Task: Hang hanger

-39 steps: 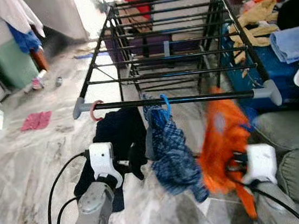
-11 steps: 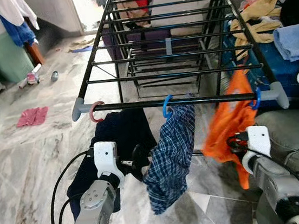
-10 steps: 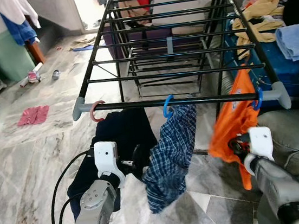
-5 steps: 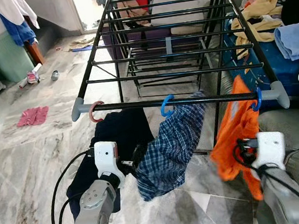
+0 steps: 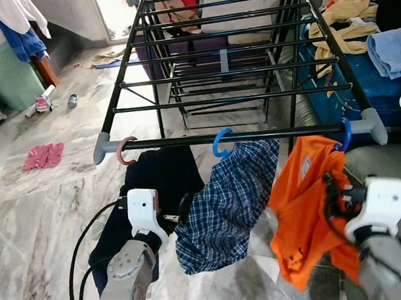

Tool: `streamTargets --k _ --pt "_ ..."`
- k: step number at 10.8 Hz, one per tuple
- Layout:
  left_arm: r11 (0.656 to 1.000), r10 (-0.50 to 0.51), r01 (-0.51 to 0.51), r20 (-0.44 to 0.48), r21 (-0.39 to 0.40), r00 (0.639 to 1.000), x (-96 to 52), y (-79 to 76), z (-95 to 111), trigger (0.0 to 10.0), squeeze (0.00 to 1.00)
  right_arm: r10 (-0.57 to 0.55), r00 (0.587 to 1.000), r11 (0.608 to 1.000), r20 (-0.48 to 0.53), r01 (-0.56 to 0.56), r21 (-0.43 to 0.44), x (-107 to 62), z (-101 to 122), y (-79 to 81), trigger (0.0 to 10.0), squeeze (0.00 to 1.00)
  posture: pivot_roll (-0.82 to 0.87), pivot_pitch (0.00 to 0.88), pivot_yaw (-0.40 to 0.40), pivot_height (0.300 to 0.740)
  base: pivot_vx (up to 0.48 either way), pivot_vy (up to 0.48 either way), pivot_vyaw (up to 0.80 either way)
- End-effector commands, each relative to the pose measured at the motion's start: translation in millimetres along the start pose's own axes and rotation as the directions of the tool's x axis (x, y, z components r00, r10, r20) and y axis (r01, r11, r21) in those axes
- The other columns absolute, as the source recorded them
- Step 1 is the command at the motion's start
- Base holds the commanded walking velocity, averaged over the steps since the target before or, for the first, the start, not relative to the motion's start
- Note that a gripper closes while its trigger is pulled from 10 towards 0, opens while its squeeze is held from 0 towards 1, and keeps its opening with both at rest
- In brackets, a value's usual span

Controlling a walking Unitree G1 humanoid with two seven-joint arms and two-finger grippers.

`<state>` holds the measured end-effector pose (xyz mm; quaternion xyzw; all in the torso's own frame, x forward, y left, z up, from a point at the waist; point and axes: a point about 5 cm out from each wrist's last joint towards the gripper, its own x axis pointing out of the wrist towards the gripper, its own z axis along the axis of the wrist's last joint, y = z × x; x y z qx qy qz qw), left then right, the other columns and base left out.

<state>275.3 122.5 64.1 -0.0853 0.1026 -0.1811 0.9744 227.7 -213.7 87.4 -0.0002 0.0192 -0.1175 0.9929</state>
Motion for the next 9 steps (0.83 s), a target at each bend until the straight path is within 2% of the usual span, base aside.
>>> streamTargets --k 1,5,7,8,9 --pt "1.0 0.009 -0.009 -0.005 0.017 1.0 -1.2 1.8 2 10.0 0.0 0.011 1.0 1.0 0.007 -0.011 0.006 -3.2 4 3.5 10.0 1.0 -0.08 0.01 0.072 0.74 0.0 0.0 0.0" --pt "1.0 0.008 -0.008 -0.009 0.016 1.0 -3.2 -0.7 1 10.0 0.0 0.027 0.999 0.999 -0.039 -0.028 -0.019 -18.4 -3 -2.9 10.0 1.0 -0.1 0.029 0.058 0.74 0.0 0.0 0.0" --pt "0.998 0.007 -0.009 0.041 0.057 0.999 -4.9 -3.0 14 10.0 0.0 0.035 0.999 0.998 -0.018 -0.036 -0.048 -28.3 4 -9.5 10.0 1.0 -0.09 0.038 0.054 0.74 0.0 0.0 0.0" --pt "0.998 0.008 -0.011 0.058 0.055 0.998 -4.9 -5.0 20 10.0 0.0 0.02 0.999 0.998 -0.03 -0.022 -0.051 -31.6 1 -16.4 10.0 1.0 -0.09 0.038 0.052 0.74 0.0 0.0 0.0" --pt "0.998 0.008 -0.011 0.06 0.055 0.998 -5.0 -5.7 20 10.0 0.0 0.02 0.999 0.998 -0.031 -0.022 -0.051 -31.4 1 -16.4 10.0 1.0 -0.09 0.039 0.052 0.74 0.0 0.0 0.0"
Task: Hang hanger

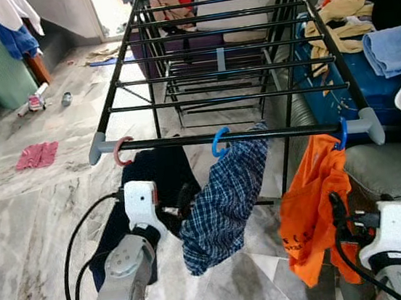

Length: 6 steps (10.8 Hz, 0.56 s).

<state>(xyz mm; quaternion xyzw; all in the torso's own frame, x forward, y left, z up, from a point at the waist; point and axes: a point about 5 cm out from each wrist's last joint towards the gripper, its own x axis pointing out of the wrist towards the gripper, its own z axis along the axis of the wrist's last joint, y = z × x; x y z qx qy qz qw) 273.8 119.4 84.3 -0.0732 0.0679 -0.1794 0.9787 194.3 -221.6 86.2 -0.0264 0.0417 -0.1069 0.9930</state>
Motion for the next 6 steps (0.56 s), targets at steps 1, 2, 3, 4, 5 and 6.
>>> streamTargets --k 1,2,3,4,5,6 --pt "1.0 0.005 -0.005 -0.008 0.017 1.0 -1.8 -0.4 0.2 10.0 0.0 0.02 0.999 1.0 0.025 -0.02 -0.003 2.7 7.4 3.4 10.0 1.0 -0.09 0.042 0.051 0.74 0.0 0.0 0.0" --pt "1.0 0.005 -0.005 -0.013 0.016 1.0 -2.8 -1.4 -0.1 10.0 0.0 0.025 0.999 1.0 0.024 -0.025 0.0 3.4 7.7 5.1 10.0 1.0 -0.09 0.044 0.052 0.74 0.0 0.0 0.0" --pt "1.0 0.009 -0.009 -0.018 0.015 1.0 -3.7 -1.6 -0.4 10.0 0.0 0.025 0.999 1.0 0.021 -0.025 0.002 3.2 6.9 6.2 10.0 1.0 -0.09 0.047 0.049 0.74 0.0 0.0 0.0" --pt "1.0 0.012 -0.011 -0.021 0.015 1.0 -4.1 -1.2 -0.7 10.0 0.0 0.029 0.999 1.0 0.022 -0.029 0.002 2.4 7.0 7.6 10.0 1.0 -0.09 0.05 0.05 0.74 0.0 0.0 0.0" --pt "1.0 0.009 -0.009 -0.024 0.016 1.0 -4.0 -1.6 -0.8 10.0 0.0 0.028 0.999 1.0 0.019 -0.028 0.001 2.1 6.6 7.5 10.0 1.0 -0.09 0.051 0.051 0.74 0.0 0.0 0.0" --pt "1.0 0.007 -0.006 -0.028 0.016 1.0 -3.4 -1.7 -1.3 10.0 0.0 0.025 1.0 1.0 0.018 -0.025 0.0 2.6 6.4 7.2 10.0 1.0 -0.09 0.051 0.054 0.74 -0.24 0.0 0.0"
